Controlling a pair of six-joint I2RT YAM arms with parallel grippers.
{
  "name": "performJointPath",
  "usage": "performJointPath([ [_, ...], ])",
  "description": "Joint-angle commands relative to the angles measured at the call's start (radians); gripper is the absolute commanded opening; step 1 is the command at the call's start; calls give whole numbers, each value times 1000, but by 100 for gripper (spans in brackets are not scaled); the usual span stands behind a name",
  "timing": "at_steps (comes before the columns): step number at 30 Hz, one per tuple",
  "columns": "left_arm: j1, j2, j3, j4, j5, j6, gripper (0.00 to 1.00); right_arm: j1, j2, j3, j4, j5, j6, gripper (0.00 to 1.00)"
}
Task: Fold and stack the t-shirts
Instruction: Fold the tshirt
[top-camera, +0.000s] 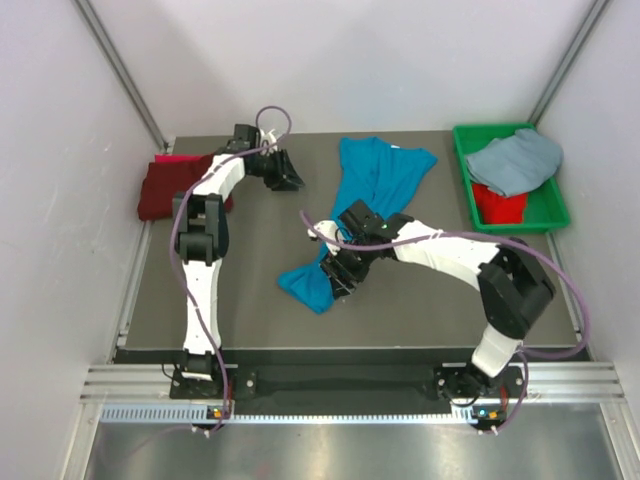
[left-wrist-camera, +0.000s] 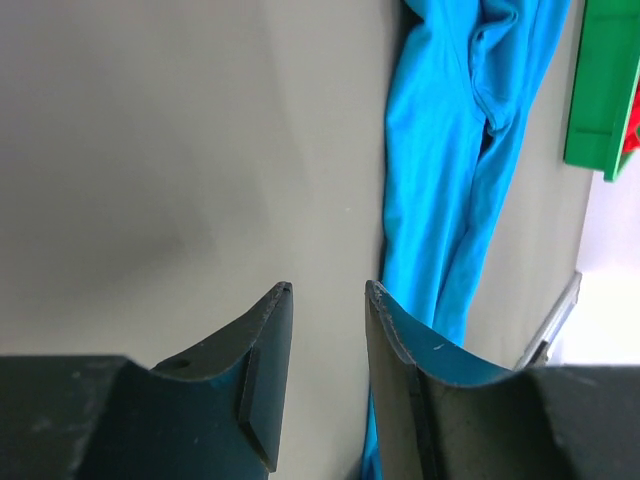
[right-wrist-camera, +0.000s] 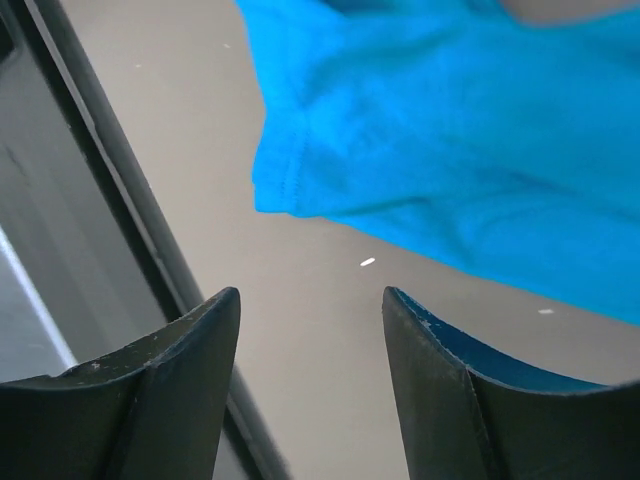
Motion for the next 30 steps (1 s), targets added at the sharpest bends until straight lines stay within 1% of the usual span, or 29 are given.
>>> performJointPath([
  [1, 36, -112, 10, -27, -28, 50, 40, 48, -67, 38, 33, 87, -166, 59],
  [5, 51, -155, -1, -30, -29, 51, 40, 111, -56, 24, 77, 131, -242, 58],
  [8, 56, -183, -25, -24, -31, 43, 40, 131, -42, -2, 120, 151, -301, 57],
  [11, 58, -204, -47, -24, -25, 37, 40, 133, -7, -8, 127, 159, -339, 56],
  [16, 64, -226, -58, -21, -24, 26, 40, 131, 31, -17, 145, 167, -359, 55],
  [24, 79, -218, -45, -7, -21, -2, 40, 133, 85, -2, 156, 135, -345, 53],
  [27, 82, -218, -47, -9, -20, -2, 40, 133, 99, -8, 150, 132, -357, 49],
  [30, 84, -211, -44, -1, -20, -11, 41, 132, 108, -23, 147, 121, -364, 41],
])
